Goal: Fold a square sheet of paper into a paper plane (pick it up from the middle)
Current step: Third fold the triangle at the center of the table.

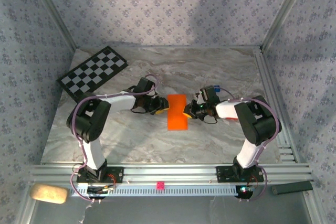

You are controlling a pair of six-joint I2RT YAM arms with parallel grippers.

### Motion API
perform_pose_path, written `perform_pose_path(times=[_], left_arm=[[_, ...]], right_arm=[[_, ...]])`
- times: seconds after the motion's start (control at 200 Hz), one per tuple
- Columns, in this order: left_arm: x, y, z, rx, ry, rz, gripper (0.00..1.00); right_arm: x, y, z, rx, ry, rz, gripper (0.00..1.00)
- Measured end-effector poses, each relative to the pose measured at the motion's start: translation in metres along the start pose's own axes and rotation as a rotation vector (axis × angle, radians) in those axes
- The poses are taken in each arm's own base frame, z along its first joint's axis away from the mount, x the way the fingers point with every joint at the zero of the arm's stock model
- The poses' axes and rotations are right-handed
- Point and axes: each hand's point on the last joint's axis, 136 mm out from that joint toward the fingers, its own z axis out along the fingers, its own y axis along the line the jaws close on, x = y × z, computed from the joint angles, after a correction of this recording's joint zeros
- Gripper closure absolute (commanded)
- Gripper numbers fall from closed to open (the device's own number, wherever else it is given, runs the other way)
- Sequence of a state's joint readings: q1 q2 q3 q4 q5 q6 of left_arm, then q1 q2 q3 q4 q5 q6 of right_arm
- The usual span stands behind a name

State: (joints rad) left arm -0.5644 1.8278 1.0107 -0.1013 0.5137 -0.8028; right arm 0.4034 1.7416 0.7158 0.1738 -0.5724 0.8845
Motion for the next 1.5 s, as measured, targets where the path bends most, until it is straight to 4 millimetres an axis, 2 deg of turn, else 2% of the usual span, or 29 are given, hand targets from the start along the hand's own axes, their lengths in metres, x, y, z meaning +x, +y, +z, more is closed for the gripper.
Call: perform_pose_path(times=[0.345,1.044,1.329,1.499], left_arm=[[0.007,-0.001,0.012,0.012,0.046,-0.015,0.64],[0.011,-0.006,0.020,0.044,0.075,-0.033,0.71],[0.009,-0.003,0.020,0.016,0.060,-0.032,0.62],[0.007,-0.001,0.017,-0.017,0.040,-0.027,0.61]], right_arm=[[0.000,0.000,0.000,0.002,-0.002,0.003,0.87],[0.000,-0.001,-0.001,0.003,-0.007,0.002,0.87],[-0.001,-0.001,-0.001,0.001,-0.013,-0.002,0.87],[0.000,-0.001,-0.001,0.001,-0.013,-0.002,0.87]])
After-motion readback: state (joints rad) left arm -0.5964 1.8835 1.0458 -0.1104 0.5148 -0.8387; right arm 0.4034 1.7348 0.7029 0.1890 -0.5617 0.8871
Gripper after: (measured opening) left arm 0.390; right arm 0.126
